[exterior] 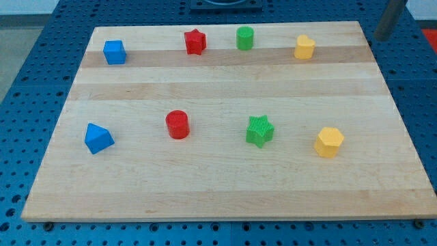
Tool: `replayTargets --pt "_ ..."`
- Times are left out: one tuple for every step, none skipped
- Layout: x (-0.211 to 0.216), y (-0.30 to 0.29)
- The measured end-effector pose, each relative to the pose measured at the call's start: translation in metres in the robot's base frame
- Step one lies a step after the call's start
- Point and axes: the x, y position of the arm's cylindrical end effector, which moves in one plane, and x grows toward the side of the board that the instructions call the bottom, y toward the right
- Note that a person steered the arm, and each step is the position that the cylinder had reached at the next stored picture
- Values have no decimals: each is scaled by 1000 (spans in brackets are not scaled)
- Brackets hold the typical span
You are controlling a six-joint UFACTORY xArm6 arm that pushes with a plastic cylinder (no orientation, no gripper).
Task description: Move the green circle to the bottom right of the red star
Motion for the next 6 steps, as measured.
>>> replayTargets --pt "0 -3" --pt "-10 -54" --pt "-16 -91" --pt "-21 -94" --pt "-44 -118" --pt "-44 -151"
